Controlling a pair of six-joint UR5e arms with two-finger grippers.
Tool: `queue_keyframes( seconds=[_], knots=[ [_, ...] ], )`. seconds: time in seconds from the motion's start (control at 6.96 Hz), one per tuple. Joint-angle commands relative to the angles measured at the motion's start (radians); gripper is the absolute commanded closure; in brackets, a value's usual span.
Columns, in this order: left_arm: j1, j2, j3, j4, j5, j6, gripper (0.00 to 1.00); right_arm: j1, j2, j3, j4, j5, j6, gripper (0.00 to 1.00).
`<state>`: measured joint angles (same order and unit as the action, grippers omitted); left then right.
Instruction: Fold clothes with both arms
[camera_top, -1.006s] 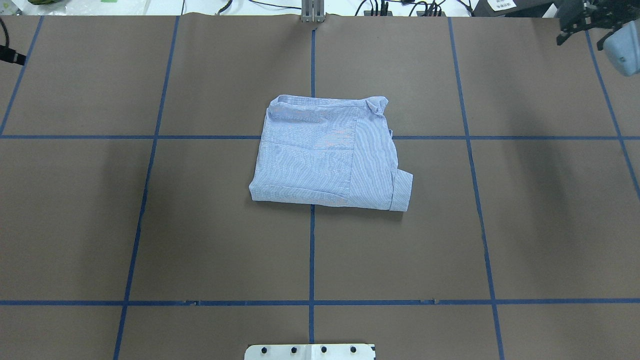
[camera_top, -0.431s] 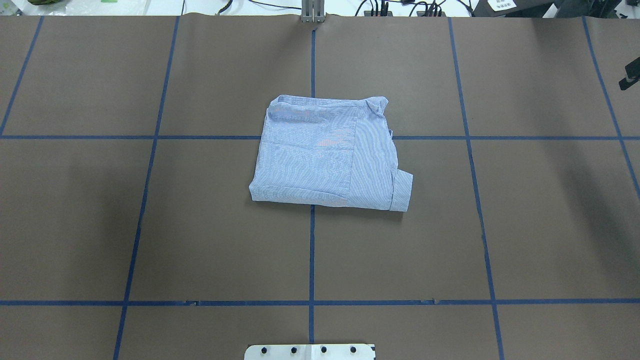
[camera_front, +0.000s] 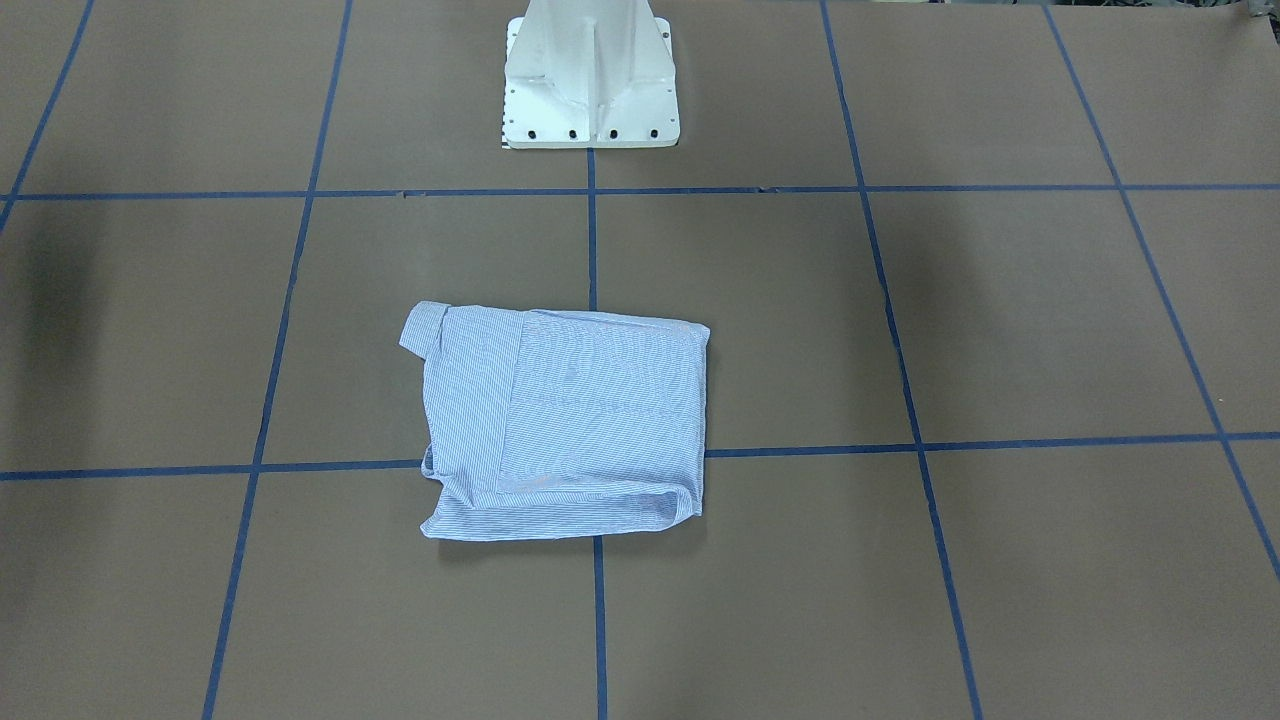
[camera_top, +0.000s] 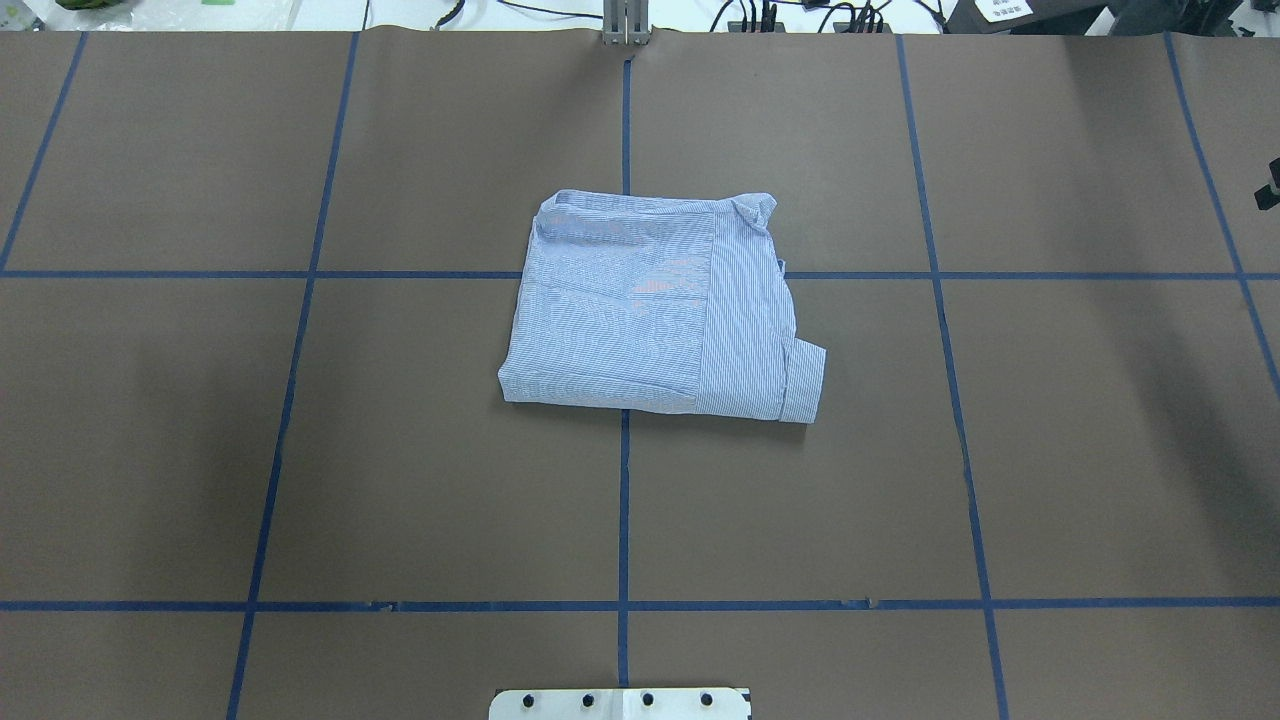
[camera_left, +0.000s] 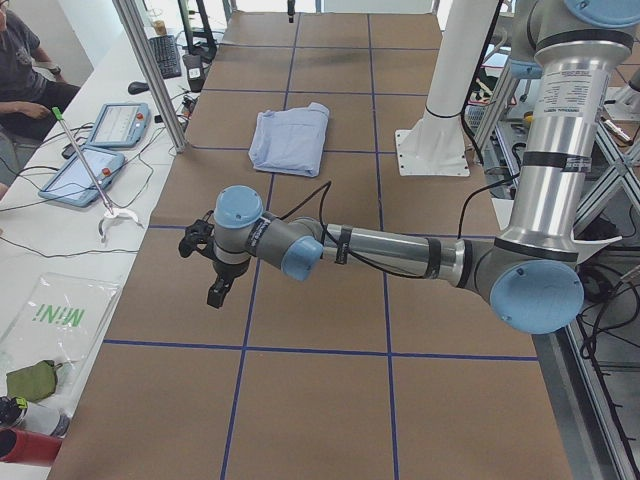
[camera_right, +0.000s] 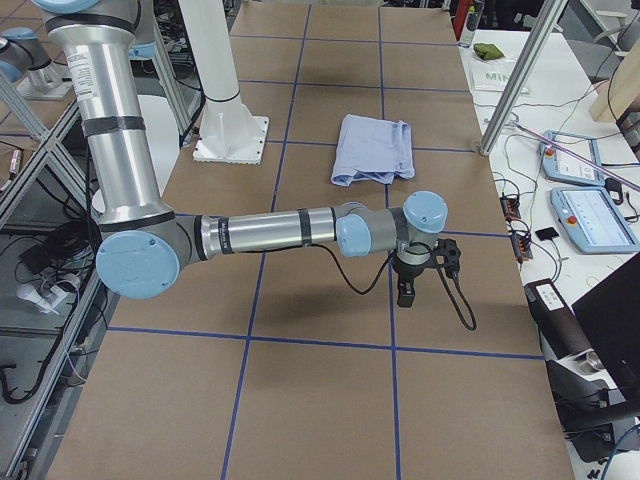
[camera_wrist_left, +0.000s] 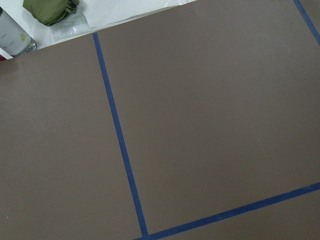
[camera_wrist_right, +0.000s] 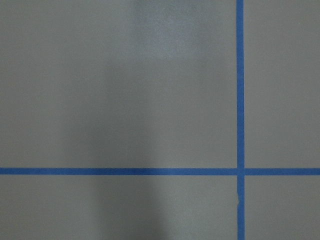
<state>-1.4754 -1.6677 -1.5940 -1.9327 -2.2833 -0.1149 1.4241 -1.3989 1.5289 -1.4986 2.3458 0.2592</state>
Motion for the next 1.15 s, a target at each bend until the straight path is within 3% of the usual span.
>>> queue_keyframes(
  seconds=[0.0, 1.01],
  knots=[
    [0.006, 0.058, -0.044, 0.001, -0.001, -0.009, 0.01, 0.001, -0.050, 0.016, 0.009, 0.001, -0.009, 0.00],
    [0.007, 0.063, -0.046, -0.008, -0.062, -0.009, 0.01, -0.001, -0.098, 0.045, 0.014, 0.001, 0.005, 0.00]
  ],
)
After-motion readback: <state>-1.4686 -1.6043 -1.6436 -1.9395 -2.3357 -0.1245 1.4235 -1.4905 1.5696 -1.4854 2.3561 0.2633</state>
